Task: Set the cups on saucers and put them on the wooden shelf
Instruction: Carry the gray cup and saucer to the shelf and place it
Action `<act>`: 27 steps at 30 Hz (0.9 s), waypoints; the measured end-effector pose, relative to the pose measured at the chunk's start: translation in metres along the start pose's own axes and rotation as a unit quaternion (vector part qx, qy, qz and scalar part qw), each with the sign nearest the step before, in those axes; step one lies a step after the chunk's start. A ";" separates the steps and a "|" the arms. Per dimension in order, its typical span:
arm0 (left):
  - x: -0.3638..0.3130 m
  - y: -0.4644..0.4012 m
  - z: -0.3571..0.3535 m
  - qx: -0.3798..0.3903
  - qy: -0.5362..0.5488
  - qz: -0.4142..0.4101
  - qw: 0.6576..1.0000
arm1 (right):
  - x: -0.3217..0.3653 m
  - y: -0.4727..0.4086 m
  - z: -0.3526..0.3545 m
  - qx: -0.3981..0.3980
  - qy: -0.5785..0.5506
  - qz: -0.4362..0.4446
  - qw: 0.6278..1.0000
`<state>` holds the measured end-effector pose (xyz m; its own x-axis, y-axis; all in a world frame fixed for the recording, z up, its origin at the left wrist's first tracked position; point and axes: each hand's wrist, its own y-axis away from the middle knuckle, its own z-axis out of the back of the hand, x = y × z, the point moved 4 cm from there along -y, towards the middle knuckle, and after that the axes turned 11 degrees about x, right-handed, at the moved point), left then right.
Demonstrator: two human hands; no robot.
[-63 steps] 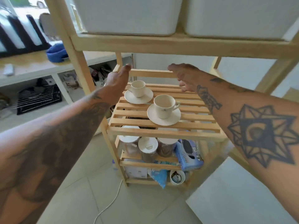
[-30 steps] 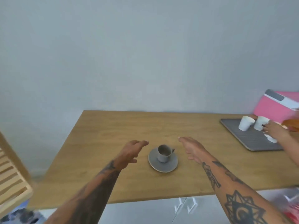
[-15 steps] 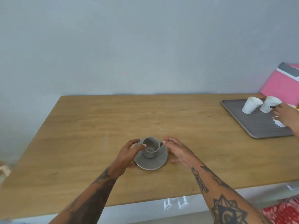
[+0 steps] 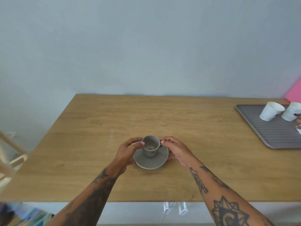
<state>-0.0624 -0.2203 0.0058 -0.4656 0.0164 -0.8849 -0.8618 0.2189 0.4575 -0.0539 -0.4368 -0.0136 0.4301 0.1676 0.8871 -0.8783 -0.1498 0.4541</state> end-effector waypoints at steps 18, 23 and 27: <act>-0.135 0.185 0.117 -0.017 -0.059 -0.154 0.986 | 0.181 0.114 -0.145 0.026 0.060 0.172 0.983; -0.121 0.260 0.183 -0.070 -0.043 -0.160 0.984 | 0.194 0.144 -0.229 0.071 0.069 0.191 0.977; -0.101 0.313 0.234 -0.126 -0.036 -0.156 0.979 | 0.195 0.162 -0.301 0.113 0.079 0.194 0.971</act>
<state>-0.2384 0.0754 0.2176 -0.1637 0.0577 -0.9848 -0.9864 -0.0231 0.1626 -0.1758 -0.1353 0.2078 0.0226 0.2002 0.9795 -0.8915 -0.4393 0.1104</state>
